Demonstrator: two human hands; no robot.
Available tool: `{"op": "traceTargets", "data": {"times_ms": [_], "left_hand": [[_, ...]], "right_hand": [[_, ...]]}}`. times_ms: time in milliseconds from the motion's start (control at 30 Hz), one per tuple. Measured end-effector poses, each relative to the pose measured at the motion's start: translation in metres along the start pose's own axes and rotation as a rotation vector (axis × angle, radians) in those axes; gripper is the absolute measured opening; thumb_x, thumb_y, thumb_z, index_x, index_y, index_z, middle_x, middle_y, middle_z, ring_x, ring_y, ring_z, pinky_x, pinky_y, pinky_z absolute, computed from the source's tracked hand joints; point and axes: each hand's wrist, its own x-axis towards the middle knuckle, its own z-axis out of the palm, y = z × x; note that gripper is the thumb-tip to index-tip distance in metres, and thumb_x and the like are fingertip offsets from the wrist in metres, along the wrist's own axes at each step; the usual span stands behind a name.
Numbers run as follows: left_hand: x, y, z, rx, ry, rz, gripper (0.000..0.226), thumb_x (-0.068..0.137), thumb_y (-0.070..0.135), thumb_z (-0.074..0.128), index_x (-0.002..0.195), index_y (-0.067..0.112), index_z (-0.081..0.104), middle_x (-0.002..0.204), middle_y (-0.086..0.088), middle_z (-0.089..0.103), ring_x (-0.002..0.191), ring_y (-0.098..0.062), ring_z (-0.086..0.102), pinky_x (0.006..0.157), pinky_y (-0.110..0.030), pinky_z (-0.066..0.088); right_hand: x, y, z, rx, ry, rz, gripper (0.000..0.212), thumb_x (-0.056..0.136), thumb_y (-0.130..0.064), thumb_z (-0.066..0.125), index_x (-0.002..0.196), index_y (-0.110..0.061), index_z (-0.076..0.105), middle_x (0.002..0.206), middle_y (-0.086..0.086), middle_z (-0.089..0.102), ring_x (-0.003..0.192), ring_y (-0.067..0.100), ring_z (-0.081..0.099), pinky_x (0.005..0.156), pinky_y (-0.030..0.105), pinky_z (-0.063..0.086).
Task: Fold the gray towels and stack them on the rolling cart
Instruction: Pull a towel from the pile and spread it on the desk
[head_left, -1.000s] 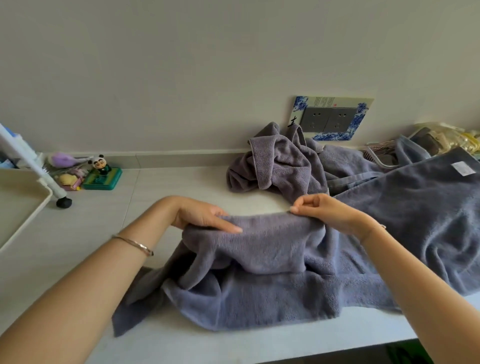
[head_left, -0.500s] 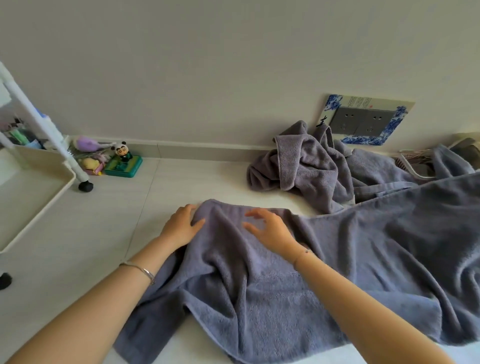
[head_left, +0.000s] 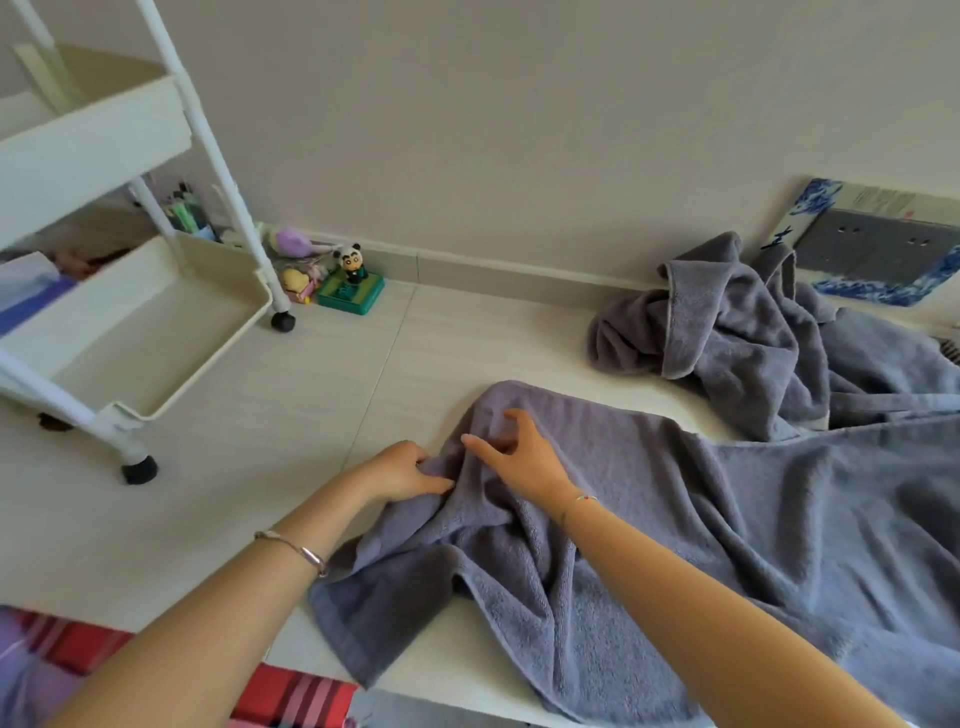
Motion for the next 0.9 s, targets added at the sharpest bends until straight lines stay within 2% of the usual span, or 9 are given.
{"op": "traceTargets", "data": {"times_ms": [133, 267, 333, 467, 533, 633, 700, 800, 900], "left_hand": [[-0.013, 0.003, -0.009, -0.232, 0.024, -0.012, 0.034, 0.079, 0.031, 0.075, 0.104, 0.013, 0.061, 0.103, -0.002, 0.066, 0.092, -0.017, 0.061, 0.077, -0.025, 0.047], [-0.028, 0.005, -0.019, -0.339, 0.05, 0.074, 0.035, 0.089, 0.011, 0.062, 0.123, 0.014, 0.054, 0.119, -0.005, 0.062, 0.101, -0.016, 0.058, 0.085, -0.025, 0.045], [-0.034, 0.003, -0.021, -0.35, 0.025, 0.081, 0.039, 0.094, 0.009, 0.052, 0.132, 0.016, 0.049, 0.125, -0.003, 0.059, 0.11, -0.016, 0.056, 0.094, -0.028, 0.045], [-0.042, -0.004, -0.021, -0.419, -0.149, 0.004, 0.033, 0.102, 0.022, 0.039, 0.133, 0.024, 0.047, 0.131, 0.001, 0.055, 0.117, -0.014, 0.053, 0.1, -0.031, 0.043], [-0.05, -0.003, -0.021, -0.524, -0.251, -0.001, 0.035, 0.101, 0.037, 0.038, 0.133, 0.027, 0.044, 0.136, 0.004, 0.052, 0.119, -0.009, 0.051, 0.101, -0.028, 0.043], [-0.059, -0.001, -0.026, -0.711, -0.426, 0.001, 0.053, 0.092, 0.056, 0.038, 0.134, 0.025, 0.046, 0.134, 0.004, 0.055, 0.12, -0.011, 0.054, 0.094, -0.026, 0.045], [-0.06, 0.0, -0.029, -0.828, -0.369, 0.04, 0.053, 0.09, 0.053, 0.044, 0.13, 0.019, 0.053, 0.133, -0.005, 0.057, 0.121, -0.018, 0.055, 0.099, -0.031, 0.044], [-0.057, 0.0, -0.035, -0.845, 0.036, 0.129, 0.053, 0.085, 0.021, 0.068, 0.134, 0.026, 0.048, 0.128, -0.011, 0.058, 0.113, -0.022, 0.06, 0.099, -0.036, 0.048], [-0.06, 0.006, -0.044, -0.871, 0.066, 0.31, 0.066, 0.084, -0.001, 0.065, 0.135, 0.036, 0.046, 0.112, -0.009, 0.068, 0.105, -0.023, 0.065, 0.089, -0.032, 0.053]], "right_hand": [[-0.001, 0.006, 0.004, -0.195, 0.015, -0.201, 0.079, 0.079, -0.047, 0.069, 0.144, -0.024, 0.03, 0.134, 0.004, 0.043, 0.122, 0.021, 0.045, 0.102, 0.039, 0.042], [0.0, 0.004, -0.005, -0.464, -0.071, -0.478, 0.087, 0.076, -0.023, 0.07, 0.148, -0.029, 0.022, 0.155, 0.005, 0.015, 0.145, 0.027, 0.007, 0.118, 0.045, 0.009], [0.0, -0.004, -0.006, -0.489, -0.143, -0.546, 0.075, 0.075, -0.022, 0.07, 0.142, -0.027, 0.037, 0.157, 0.002, 0.012, 0.146, 0.024, -0.003, 0.119, 0.044, -0.001], [0.0, -0.019, -0.014, -0.42, -0.205, -0.485, 0.026, 0.076, -0.031, 0.076, 0.088, -0.023, 0.055, 0.14, 0.002, 0.047, 0.138, 0.019, 0.025, 0.113, 0.037, 0.007], [-0.006, -0.021, -0.018, -0.332, -0.244, -0.486, 0.034, 0.077, -0.024, 0.075, 0.073, -0.023, 0.041, 0.099, -0.012, 0.065, 0.095, 0.005, 0.05, 0.096, 0.029, 0.027], [-0.012, -0.023, -0.022, -0.247, -0.287, -0.503, 0.044, 0.08, -0.015, 0.073, 0.067, -0.022, 0.032, 0.059, -0.028, 0.051, 0.054, 0.002, 0.039, 0.065, 0.013, 0.028], [-0.014, -0.028, -0.027, -0.164, -0.385, -0.461, 0.041, 0.082, -0.012, 0.072, 0.069, -0.018, 0.034, 0.054, -0.025, 0.047, 0.05, 0.003, 0.033, 0.056, 0.012, 0.028], [-0.02, -0.042, -0.034, 0.097, -0.662, -0.265, 0.03, 0.084, -0.03, 0.07, 0.073, -0.016, 0.046, 0.064, -0.014, 0.042, 0.061, 0.004, 0.035, 0.058, 0.015, 0.03], [-0.015, -0.052, -0.035, 0.359, -0.612, -0.068, 0.045, 0.072, -0.059, 0.07, 0.086, -0.02, 0.054, 0.088, 0.005, 0.053, 0.081, 0.018, 0.049, 0.074, 0.029, 0.04]]}}
